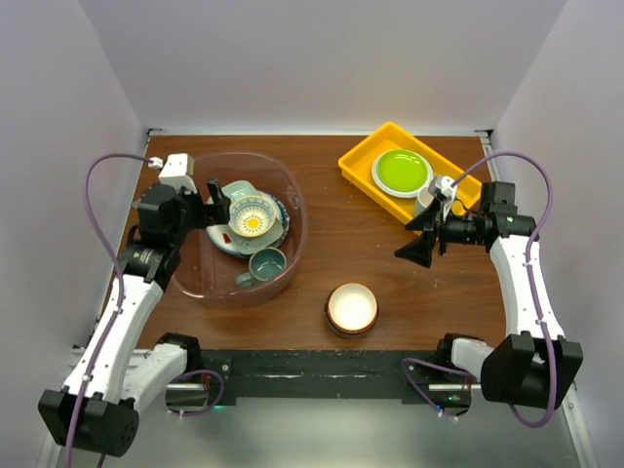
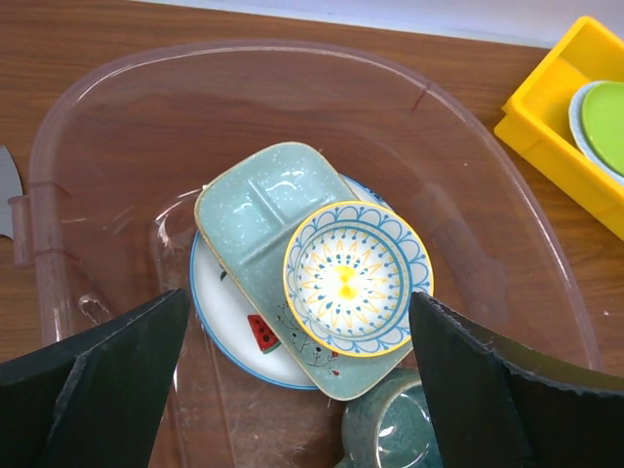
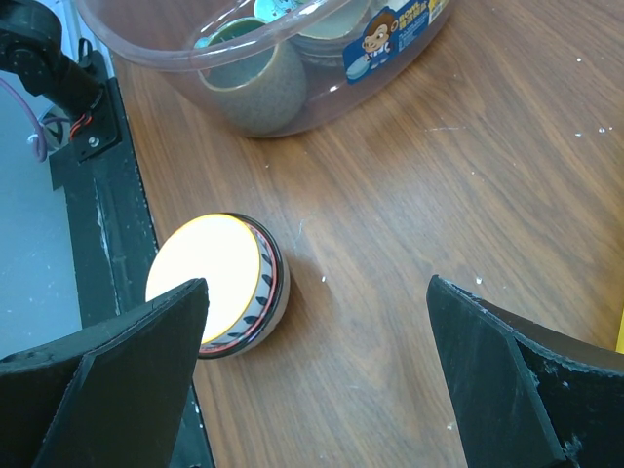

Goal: Place the mixed dishes into the plastic bin
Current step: Pick up the bowl from the center of the board.

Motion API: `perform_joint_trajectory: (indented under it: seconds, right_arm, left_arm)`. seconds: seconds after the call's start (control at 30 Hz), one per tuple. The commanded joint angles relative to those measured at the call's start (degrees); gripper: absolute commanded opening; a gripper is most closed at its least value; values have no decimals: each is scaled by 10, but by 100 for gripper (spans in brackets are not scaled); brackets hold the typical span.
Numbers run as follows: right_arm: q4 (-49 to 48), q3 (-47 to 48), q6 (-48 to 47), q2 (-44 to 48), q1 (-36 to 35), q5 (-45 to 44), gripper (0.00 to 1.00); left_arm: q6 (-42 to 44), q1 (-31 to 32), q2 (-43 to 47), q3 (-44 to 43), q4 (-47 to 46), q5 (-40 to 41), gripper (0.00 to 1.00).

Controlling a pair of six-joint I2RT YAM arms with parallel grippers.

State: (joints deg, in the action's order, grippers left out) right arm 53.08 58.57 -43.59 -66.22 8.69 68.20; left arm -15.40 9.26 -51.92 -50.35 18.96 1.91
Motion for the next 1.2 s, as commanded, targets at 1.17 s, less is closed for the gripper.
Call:
perform_joint_trajectory:
  seconds: [1.17]
  right_arm:
    - [-55,26,56,-1,-231,-308,98]
  left_arm:
    - [-8,-6,213,157,-95,-174,100]
